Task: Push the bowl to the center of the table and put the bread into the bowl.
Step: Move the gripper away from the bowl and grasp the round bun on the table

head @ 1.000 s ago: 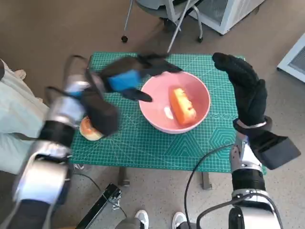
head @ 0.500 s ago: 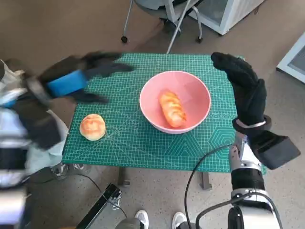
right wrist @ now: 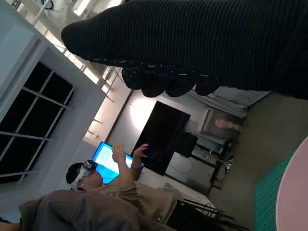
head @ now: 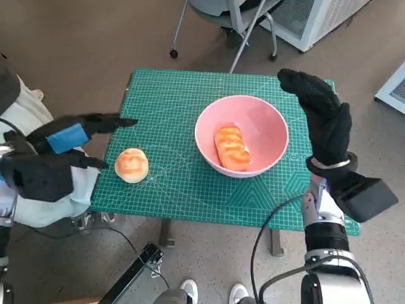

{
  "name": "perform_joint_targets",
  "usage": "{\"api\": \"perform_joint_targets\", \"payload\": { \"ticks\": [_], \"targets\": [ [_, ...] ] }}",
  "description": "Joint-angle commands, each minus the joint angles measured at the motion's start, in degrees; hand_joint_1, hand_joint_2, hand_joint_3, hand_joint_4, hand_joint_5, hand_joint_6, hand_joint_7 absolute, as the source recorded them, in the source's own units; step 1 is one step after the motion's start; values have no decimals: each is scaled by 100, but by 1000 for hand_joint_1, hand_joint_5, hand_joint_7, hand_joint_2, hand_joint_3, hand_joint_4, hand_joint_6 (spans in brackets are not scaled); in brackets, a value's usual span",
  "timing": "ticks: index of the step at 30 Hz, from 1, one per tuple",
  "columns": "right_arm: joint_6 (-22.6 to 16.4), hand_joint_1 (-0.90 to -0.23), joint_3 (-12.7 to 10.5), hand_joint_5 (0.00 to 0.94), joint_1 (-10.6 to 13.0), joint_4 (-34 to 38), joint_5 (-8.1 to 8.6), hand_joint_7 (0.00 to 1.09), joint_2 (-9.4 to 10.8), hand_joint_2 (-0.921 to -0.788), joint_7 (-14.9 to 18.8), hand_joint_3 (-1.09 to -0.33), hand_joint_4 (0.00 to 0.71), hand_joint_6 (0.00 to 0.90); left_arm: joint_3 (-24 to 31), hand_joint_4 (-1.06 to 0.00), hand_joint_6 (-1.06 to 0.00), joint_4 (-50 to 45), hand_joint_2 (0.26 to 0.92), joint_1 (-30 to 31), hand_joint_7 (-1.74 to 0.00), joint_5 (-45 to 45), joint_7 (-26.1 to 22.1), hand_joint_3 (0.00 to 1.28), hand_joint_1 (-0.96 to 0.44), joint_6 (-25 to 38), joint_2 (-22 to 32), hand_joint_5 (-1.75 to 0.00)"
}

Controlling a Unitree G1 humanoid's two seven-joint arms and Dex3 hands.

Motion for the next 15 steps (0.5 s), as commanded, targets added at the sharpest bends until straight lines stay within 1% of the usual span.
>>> {"api": "perform_joint_targets", "payload": {
  "ticks": [1,6,9,15],
  "targets": [
    [108,-589,18,9,63,27,-25,920,-4,-921,65,-759,392,0,-200,-223,-389,388,808,-145,-38,275,128,0,-28,-85,-122,0],
    [125,-586,7,9,79,10,-21,921,-10,-921,57,-760,393,-1,-414,-219,-390,814,806,-292,-28,549,227,0,-29,-101,-249,0],
    [145,-586,-8,9,80,9,18,921,-25,-921,95,-759,393,-1,-563,-217,-390,1111,805,-395,-23,706,305,0,-29,-95,-390,0],
    [167,-587,-51,10,93,12,112,916,-47,-921,214,-752,395,-1,-923,-234,-391,1847,805,-627,-16,1138,679,0,-37,-313,-688,-8]
  ]
}}
